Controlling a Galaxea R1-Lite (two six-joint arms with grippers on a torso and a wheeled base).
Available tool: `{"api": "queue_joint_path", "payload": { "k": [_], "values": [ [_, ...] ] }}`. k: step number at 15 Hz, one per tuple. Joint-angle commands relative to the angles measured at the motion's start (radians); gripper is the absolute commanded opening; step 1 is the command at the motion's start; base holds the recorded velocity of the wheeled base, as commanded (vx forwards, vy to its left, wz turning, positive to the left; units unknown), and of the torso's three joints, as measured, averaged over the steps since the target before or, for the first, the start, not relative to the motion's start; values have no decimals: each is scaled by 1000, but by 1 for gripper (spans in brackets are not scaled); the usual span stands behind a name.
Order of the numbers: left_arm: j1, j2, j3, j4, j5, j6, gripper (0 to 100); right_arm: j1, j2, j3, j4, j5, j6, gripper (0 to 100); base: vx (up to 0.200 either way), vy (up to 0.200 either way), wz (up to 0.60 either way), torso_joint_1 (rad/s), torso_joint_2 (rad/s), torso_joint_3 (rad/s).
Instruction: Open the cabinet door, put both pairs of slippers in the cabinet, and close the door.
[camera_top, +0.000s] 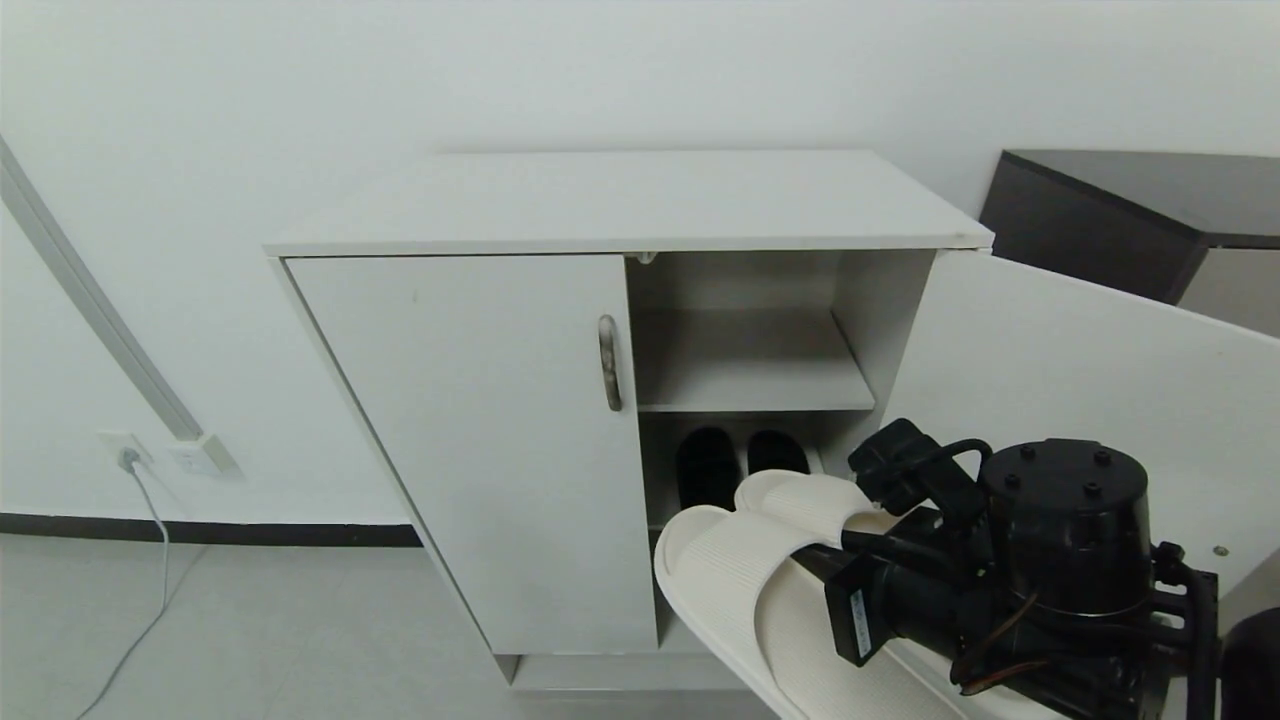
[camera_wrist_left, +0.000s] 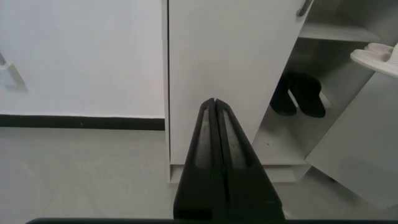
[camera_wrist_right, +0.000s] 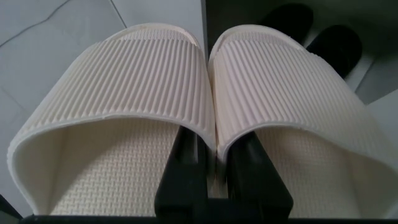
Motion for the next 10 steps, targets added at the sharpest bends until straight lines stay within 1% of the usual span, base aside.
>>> {"api": "queue_joint_path", "payload": {
  "k": [1, 5, 8, 10],
  "values": [
    [1, 1, 0, 0, 0, 0, 0, 0, 6, 1, -1, 1, 0, 0, 0, 0, 0, -110, 461, 349],
    [1, 1, 0, 0, 1, -3, 0, 0, 9, 11, -19, 1, -2, 0, 0, 0, 0, -84, 453, 360],
    [-1, 0, 0, 0, 1, -3, 0, 2, 39, 21, -47, -1, -2, 0, 0, 0, 0, -33, 434, 403],
    [1, 1, 0, 0, 1, -5, 0, 0, 69, 18, -88, -1, 3, 0, 0, 0, 0, -5, 246, 237]
  ]
}}
